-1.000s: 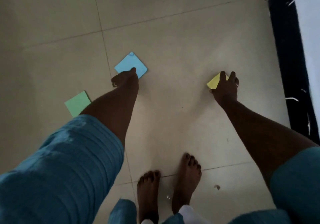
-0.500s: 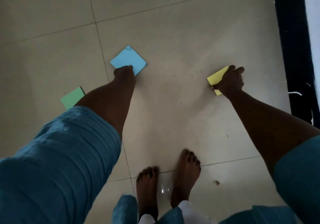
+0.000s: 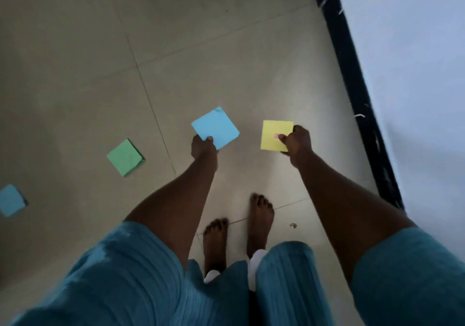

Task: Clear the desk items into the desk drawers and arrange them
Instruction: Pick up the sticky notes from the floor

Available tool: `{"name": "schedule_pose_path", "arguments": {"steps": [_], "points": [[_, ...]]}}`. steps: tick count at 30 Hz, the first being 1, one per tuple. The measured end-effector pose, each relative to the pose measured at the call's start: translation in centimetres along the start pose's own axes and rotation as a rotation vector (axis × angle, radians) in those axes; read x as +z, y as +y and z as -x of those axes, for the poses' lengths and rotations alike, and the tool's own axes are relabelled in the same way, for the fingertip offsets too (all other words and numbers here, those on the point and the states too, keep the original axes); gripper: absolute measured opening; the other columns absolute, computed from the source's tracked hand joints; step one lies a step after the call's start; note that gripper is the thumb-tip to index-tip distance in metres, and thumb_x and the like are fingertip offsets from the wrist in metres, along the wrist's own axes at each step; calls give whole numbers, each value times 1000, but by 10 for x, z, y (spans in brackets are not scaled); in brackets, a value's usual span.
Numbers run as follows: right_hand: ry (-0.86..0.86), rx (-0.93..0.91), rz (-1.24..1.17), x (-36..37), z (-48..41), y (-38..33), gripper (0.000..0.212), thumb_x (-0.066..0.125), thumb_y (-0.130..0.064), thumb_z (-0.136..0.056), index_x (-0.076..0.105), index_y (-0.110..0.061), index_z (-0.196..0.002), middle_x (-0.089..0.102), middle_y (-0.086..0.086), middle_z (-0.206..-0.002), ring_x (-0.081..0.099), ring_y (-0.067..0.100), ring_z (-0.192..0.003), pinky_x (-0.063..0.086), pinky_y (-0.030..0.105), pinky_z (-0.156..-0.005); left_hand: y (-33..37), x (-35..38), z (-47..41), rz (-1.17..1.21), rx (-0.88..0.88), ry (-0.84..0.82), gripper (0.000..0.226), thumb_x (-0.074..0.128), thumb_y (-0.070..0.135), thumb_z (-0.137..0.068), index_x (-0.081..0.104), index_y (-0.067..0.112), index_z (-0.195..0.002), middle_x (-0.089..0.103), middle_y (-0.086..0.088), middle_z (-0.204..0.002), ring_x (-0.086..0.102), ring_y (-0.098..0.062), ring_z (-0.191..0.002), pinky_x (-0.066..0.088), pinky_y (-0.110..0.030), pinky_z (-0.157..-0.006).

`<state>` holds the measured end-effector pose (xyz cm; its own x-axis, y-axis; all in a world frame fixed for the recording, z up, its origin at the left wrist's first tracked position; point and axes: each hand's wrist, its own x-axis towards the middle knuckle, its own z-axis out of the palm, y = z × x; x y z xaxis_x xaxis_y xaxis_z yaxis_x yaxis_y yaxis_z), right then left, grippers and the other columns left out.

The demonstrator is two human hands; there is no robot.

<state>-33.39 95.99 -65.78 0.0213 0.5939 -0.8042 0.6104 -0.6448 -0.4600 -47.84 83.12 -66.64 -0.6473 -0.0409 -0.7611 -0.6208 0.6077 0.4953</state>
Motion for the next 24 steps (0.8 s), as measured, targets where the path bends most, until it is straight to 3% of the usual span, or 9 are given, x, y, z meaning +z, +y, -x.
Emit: {"name": "schedule_pose_path", "arguments": {"steps": [3, 7, 10, 14, 20, 24], "points": [[-50, 30, -101, -22, 51, 3, 28, 54, 8, -87, 56, 1, -115, 55, 13, -102, 53, 26, -92, 49, 37, -68, 6, -14, 53, -172, 96, -36, 31, 52, 5, -90, 57, 5, -121, 60, -17, -121, 60, -32, -111, 52, -47, -93], [-28, 44, -194, -61, 126, 9, 30, 53, 8, -89, 56, 1, -118, 56, 11, -101, 53, 24, -93, 48, 35, -69, 32, -39, 125, -446, 243, -137, 35, 47, 7, -95, 52, 6, -130, 58, -15, -129, 55, -29, -118, 44, -32, -95], [36, 52, -292, -95, 189, 19, 28, 54, 7, -88, 58, 3, -115, 58, 11, -97, 54, 23, -87, 42, 25, -59, 47, -65, 180, -576, 326, -217, 37, 43, 7, -97, 49, 8, -133, 56, -15, -131, 53, -30, -119, 42, -30, -93], [119, 67, -371, -140, 270, 43, 24, 57, 8, -85, 62, 2, -108, 60, 11, -92, 52, 18, -69, 35, 21, -55, 65, -93, 254, -704, 425, -323, 35, 41, 6, -97, 50, 6, -131, 57, -15, -129, 54, -27, -107, 39, -26, -82], [272, 163, -627, -208, 389, 83, 31, 57, 12, -85, 57, 6, -115, 57, 14, -95, 48, 13, -62, 40, 13, -40, 68, -130, 355, -873, 581, -500, 37, 44, 7, -97, 48, 3, -134, 56, -16, -133, 53, -33, -120, 40, -31, -95], [375, 215, -820, -246, 464, 110, 29, 52, 10, -89, 57, -3, -114, 58, 13, -96, 51, 16, -66, 38, 23, -55, 58, -149, 423, -937, 636, -620, 37, 43, 5, -97, 49, 2, -133, 57, -17, -131, 51, -33, -120, 40, -31, -94]]}}
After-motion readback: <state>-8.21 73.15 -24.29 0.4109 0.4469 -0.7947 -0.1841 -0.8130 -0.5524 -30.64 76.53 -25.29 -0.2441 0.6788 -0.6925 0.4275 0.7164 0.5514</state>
